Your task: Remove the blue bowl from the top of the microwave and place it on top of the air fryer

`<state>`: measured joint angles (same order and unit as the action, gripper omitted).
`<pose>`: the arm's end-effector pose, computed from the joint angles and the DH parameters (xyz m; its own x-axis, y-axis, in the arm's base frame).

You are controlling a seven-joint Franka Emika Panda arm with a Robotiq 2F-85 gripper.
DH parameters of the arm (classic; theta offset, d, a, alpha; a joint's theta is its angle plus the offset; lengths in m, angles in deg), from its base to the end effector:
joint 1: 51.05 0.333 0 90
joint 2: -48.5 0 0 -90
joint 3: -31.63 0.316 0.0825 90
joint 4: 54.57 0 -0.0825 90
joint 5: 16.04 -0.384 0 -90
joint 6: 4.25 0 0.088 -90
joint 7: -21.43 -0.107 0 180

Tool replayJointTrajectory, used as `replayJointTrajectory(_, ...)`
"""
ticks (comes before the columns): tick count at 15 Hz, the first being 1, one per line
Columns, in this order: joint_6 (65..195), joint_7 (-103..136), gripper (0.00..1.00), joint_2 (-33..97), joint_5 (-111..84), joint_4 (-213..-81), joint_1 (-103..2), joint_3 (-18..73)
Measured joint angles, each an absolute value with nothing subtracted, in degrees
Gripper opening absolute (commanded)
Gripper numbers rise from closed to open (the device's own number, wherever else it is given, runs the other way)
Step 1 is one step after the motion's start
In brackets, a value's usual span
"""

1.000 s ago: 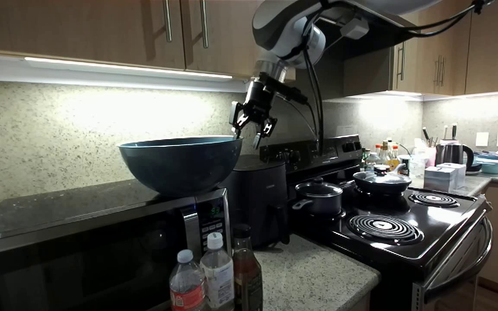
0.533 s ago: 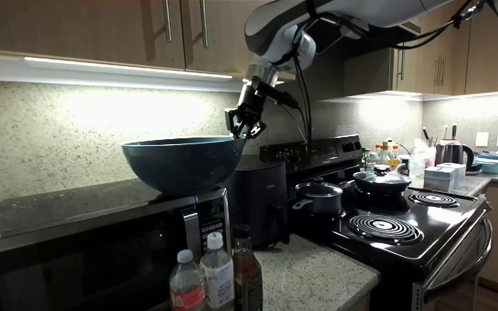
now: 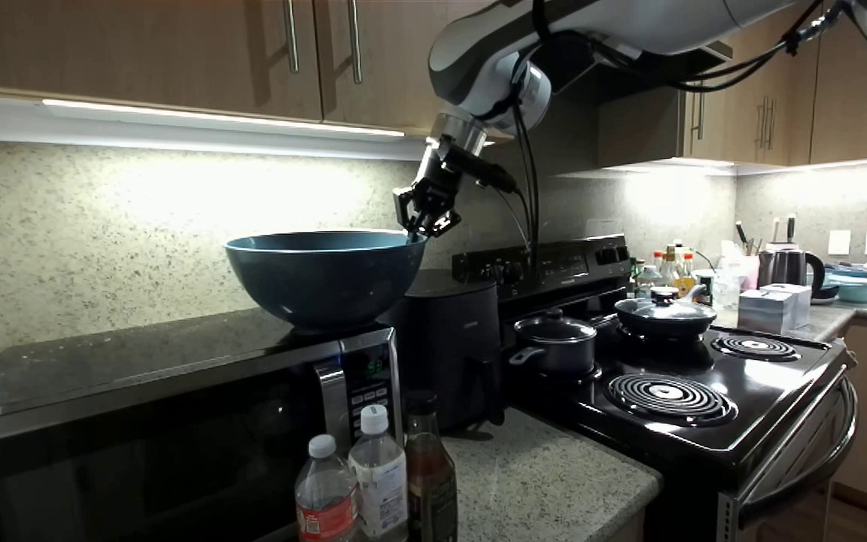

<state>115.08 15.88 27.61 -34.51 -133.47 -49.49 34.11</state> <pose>0.6988 0.0600 0.5464 0.9432 -0.1871 0.2744 -0.0815 -0.9313 -0.3550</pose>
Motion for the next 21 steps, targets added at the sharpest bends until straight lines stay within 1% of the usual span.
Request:
replayJointTrajectory(4, 124.34, 9.36, 0.08, 30.54, -33.93, -138.95, -49.31, 32.63)
replayJointTrajectory(9, 132.79, -2.59, 0.07, 39.8, -30.04, -151.59, -48.53, 31.28)
replayJointTrajectory(17, 132.65, -33.45, 0.08, 56.55, -13.32, -172.0, -48.78, 31.42)
replayJointTrajectory(21, 132.51, -35.05, 0.07, 58.22, -13.05, -174.2, -49.07, 31.74)
